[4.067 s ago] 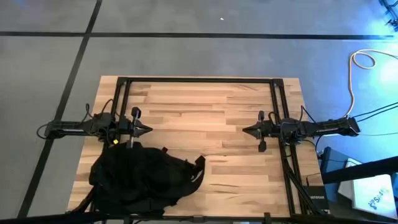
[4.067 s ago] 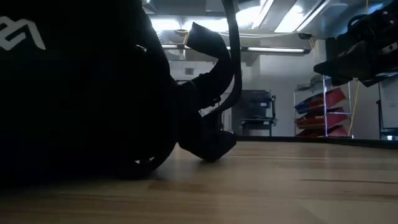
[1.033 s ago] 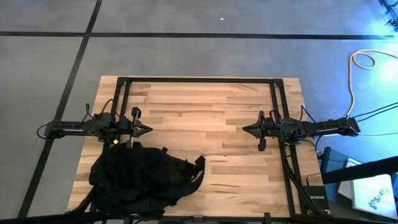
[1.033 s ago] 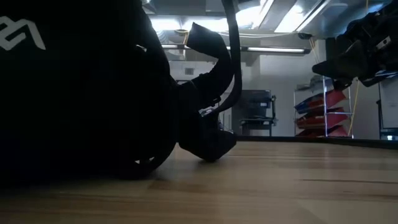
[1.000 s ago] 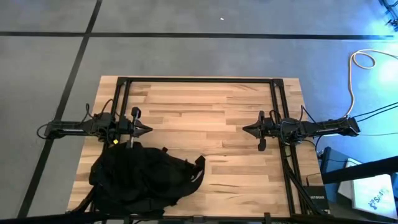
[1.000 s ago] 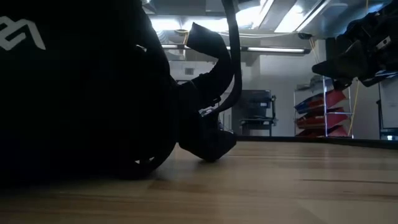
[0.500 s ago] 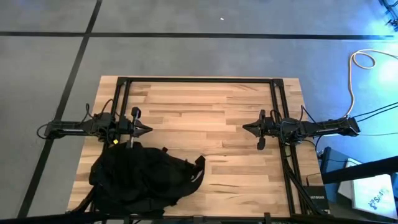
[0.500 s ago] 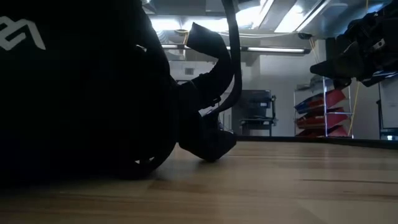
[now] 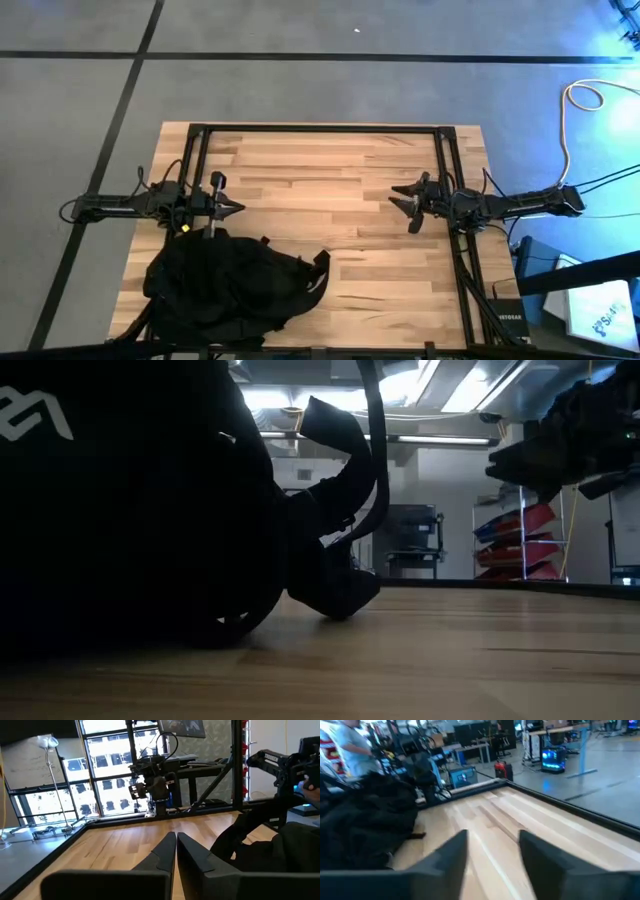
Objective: Unpack backpack
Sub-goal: Prepare the black backpack
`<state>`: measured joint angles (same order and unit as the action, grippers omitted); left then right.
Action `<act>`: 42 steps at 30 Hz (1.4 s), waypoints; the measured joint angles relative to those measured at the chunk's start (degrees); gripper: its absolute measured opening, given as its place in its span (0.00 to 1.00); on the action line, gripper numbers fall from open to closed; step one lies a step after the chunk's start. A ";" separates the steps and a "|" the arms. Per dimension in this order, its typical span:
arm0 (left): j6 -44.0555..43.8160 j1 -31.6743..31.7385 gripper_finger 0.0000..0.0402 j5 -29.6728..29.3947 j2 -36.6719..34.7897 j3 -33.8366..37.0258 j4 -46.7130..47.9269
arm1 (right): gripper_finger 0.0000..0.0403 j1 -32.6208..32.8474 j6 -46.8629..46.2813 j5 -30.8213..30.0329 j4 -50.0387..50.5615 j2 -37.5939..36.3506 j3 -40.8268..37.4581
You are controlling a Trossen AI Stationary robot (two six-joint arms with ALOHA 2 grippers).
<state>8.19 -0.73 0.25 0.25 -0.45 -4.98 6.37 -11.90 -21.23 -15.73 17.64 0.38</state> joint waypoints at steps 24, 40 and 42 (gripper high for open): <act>-2.36 0.02 0.00 -0.04 0.01 -0.01 0.14 | 0.75 0.02 5.09 22.28 -8.33 51.59 26.55; -2.87 0.00 0.00 -0.03 0.02 -0.02 0.14 | 0.75 5.08 25.77 26.86 -11.64 75.42 34.83; -2.87 0.00 0.00 -0.03 0.02 -0.02 0.24 | 0.75 5.48 26.15 26.85 -12.56 77.30 35.80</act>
<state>5.32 -0.73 0.23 0.27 -0.47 -4.74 11.85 14.26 5.62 -28.28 94.94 36.19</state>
